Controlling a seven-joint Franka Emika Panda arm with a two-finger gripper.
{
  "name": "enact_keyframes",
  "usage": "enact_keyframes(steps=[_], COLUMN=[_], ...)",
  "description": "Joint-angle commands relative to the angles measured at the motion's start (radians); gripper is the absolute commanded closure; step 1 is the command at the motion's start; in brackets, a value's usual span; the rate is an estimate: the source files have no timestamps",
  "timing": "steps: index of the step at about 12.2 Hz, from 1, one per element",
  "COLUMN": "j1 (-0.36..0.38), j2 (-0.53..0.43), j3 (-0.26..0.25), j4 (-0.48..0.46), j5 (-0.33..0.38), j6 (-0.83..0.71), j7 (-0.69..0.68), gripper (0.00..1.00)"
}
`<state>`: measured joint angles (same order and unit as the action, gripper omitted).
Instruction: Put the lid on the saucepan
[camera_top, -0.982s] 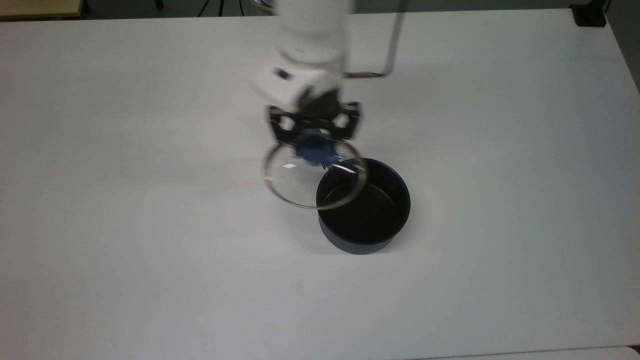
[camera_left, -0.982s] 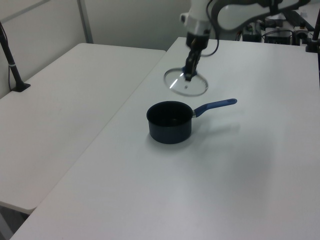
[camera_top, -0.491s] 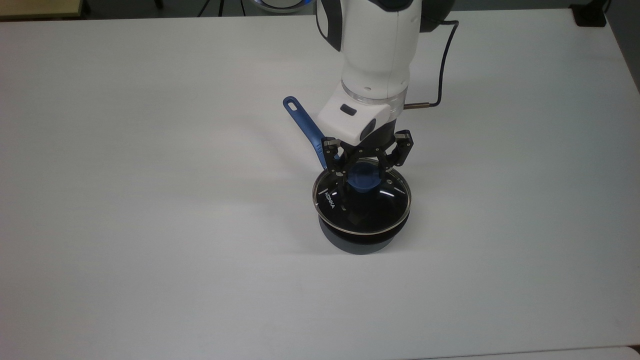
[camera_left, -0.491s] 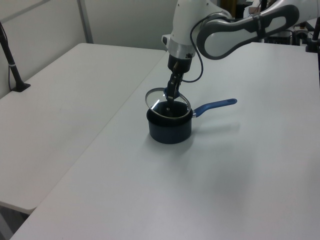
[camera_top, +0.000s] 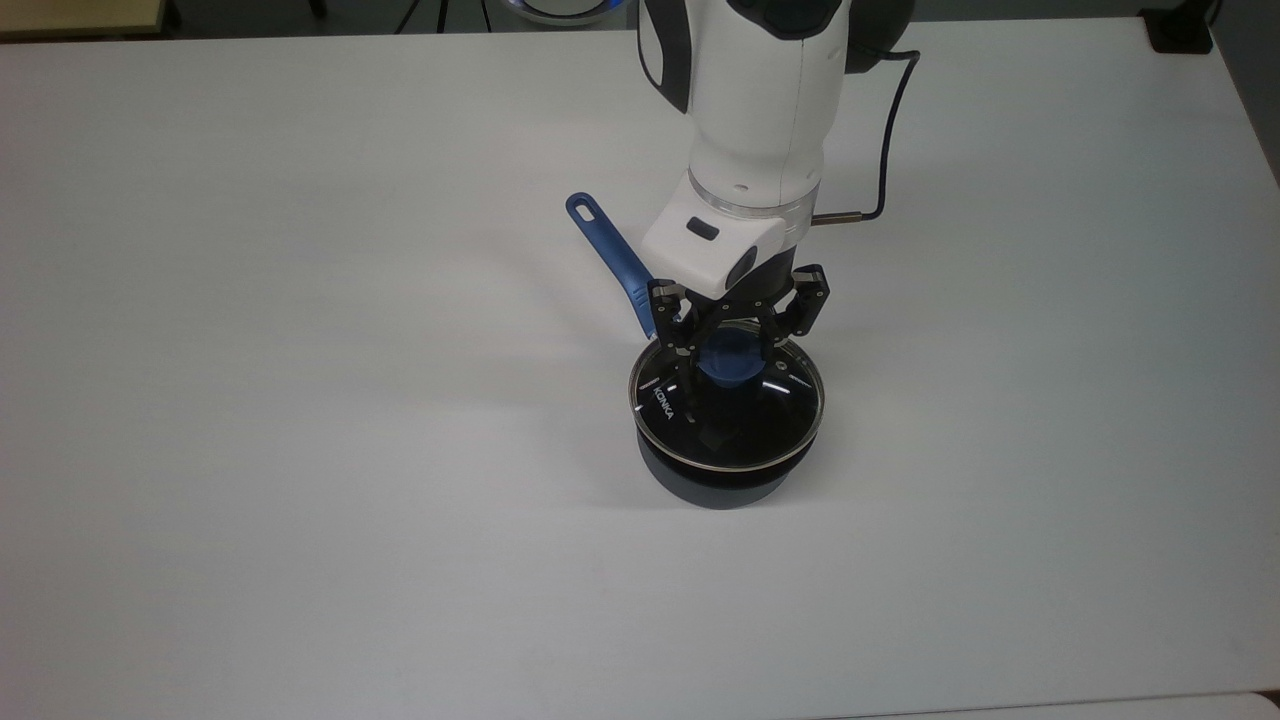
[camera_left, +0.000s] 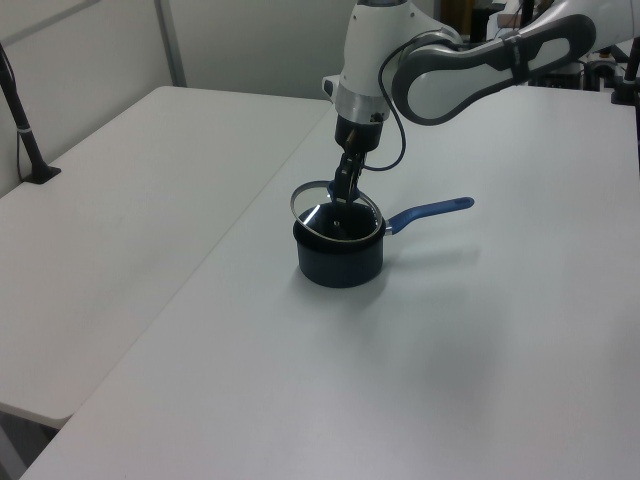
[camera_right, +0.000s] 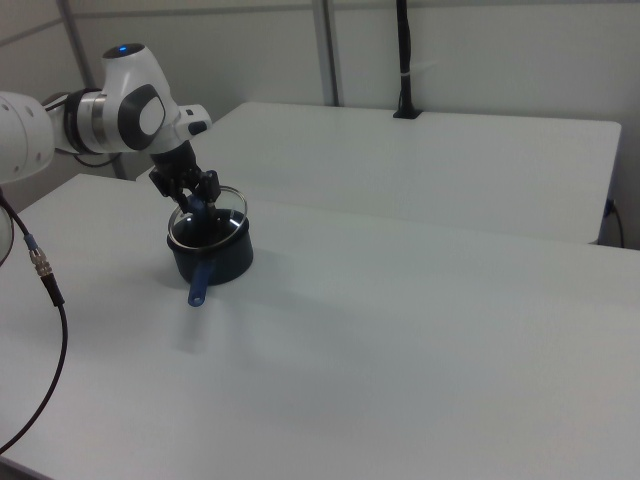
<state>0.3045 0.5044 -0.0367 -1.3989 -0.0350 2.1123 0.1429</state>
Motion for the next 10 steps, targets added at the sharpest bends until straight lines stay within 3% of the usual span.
enact_keyframes(steps=[1, 4, 5, 6, 10], j1=[0.015, 0.015, 0.015, 0.013, -0.047], j2=[0.0, 0.019, 0.017, 0.005, -0.214], j3=[-0.014, -0.014, -0.014, -0.014, -0.022], j4=[-0.003, -0.003, -0.003, -0.003, -0.115], j5=[-0.003, -0.005, -0.003, 0.001, -0.026], j6=[-0.005, -0.002, -0.003, -0.008, -0.269], j7=[0.018, 0.018, 0.018, 0.027, 0.052], gripper=[0.34, 0.2, 0.2, 0.0, 0.0])
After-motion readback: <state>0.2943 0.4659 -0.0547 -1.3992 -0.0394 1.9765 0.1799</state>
